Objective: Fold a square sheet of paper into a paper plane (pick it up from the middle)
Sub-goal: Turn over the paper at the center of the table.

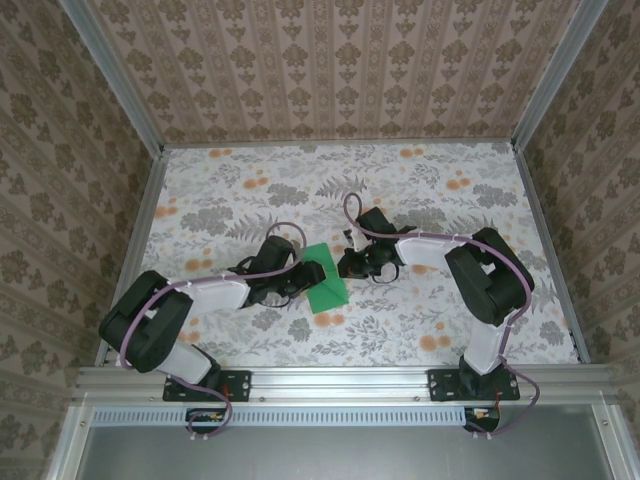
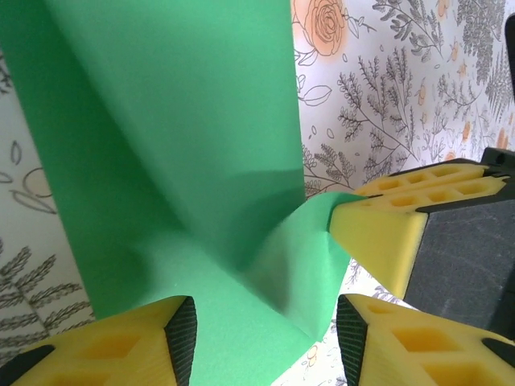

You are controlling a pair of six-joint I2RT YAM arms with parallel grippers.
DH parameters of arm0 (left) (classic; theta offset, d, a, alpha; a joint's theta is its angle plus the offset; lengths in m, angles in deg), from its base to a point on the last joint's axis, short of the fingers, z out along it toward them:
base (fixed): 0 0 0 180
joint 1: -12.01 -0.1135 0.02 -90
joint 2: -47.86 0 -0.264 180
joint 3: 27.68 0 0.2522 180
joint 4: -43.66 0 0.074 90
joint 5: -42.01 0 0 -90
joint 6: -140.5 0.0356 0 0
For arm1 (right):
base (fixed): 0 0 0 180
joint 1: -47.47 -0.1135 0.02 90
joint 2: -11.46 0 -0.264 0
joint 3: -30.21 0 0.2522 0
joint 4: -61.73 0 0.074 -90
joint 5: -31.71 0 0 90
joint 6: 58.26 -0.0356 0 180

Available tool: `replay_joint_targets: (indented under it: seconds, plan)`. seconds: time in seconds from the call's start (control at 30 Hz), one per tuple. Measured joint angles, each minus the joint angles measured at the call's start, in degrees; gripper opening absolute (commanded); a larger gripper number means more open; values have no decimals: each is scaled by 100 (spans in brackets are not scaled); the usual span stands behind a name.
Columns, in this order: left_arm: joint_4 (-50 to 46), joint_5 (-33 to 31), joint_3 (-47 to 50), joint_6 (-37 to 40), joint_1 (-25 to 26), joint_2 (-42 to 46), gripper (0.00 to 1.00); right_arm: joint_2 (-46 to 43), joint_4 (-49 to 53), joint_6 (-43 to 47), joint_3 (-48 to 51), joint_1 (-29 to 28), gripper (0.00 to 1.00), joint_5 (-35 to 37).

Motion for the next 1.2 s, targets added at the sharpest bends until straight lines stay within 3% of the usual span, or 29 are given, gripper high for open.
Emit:
replay_joint_targets:
  seconds: [0.37, 0.43, 0.6, 0.83, 1.0, 1.2]
  plan:
    - [369, 48, -195, -74, 68, -498, 38, -20, -87, -74, 81, 59, 12, 0]
    - [400, 50, -240, -87, 68, -518, 33, -46, -85, -107, 90, 63, 19, 0]
    - [424, 42, -328, -101, 68, -573, 21, -317, -83, -170, 168, 116, 50, 92]
    - [199, -39, -450, -15, 68, -570, 5, -1432, 31, -286, 468, 332, 69, 516]
    - [-1069, -409, -935, 505, 162, -280, 4, -2439, 205, -260, 745, 404, 76, 1084]
    - [-3827, -1910, -2798, 1578, 610, 157, 5, -3386, 529, -136, 1075, 420, 81, 1718]
